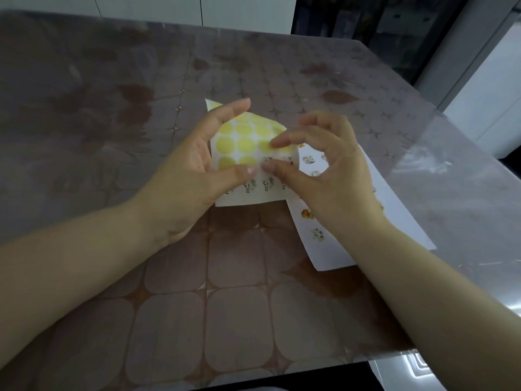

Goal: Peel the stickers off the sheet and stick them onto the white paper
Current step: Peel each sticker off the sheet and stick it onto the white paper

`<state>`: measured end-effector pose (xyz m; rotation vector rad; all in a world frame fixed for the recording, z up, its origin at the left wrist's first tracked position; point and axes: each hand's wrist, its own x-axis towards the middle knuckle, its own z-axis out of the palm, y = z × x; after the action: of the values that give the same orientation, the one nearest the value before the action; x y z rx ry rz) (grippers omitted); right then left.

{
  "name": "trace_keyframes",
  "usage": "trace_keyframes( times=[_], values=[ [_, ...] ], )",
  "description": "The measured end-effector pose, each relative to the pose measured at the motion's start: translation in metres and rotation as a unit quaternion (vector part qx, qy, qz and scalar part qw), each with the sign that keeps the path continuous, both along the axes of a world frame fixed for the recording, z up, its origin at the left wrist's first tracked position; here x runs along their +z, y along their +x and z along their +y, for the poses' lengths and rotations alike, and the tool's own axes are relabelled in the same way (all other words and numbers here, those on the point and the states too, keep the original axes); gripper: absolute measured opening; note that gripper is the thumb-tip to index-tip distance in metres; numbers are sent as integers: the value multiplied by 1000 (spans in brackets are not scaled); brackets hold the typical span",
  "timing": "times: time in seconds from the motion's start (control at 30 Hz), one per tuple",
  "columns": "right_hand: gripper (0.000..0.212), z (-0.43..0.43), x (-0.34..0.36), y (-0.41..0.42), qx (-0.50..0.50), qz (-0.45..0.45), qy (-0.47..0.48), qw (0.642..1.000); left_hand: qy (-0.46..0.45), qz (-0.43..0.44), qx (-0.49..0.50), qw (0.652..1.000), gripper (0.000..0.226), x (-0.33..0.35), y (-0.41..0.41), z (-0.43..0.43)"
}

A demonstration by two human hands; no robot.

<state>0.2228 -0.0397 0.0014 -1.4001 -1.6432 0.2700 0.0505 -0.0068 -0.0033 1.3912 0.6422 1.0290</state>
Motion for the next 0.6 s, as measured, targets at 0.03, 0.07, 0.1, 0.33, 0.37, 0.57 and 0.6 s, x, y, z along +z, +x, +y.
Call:
trace_keyframes(
  times=[0.03, 0.07, 0.1, 0.33, 0.37, 0.57, 0.6],
  values=[
    [17, -1, -2, -1, -2, -10, 14, 1000, -1, 5, 9, 1000, 61, 0, 1, 0],
    [15, -2, -2, -2, -4, -18, 23, 1000, -2, 12, 17, 1000, 58, 0, 2, 0],
    [14, -2, -3, -3, -7, -23, 33, 999, -3, 17, 24, 1000, 56, 0, 3, 0],
    [13, -2, -5, -8, -19, -82, 137, 987, -44, -2, 45, 998, 46, 3, 5, -3],
    [12, -2, -6, -8, -19, -89, 147, 985, -50, -2, 44, 998, 45, 3, 5, -2],
    [9, -2, -7, -9, -15, -116, 177, 977, -81, -13, 39, 996, 47, 6, 4, -2],
    [9, -3, -7, -9, -17, -115, 175, 978, -84, -17, 38, 996, 47, 7, 5, -3]
  ],
)
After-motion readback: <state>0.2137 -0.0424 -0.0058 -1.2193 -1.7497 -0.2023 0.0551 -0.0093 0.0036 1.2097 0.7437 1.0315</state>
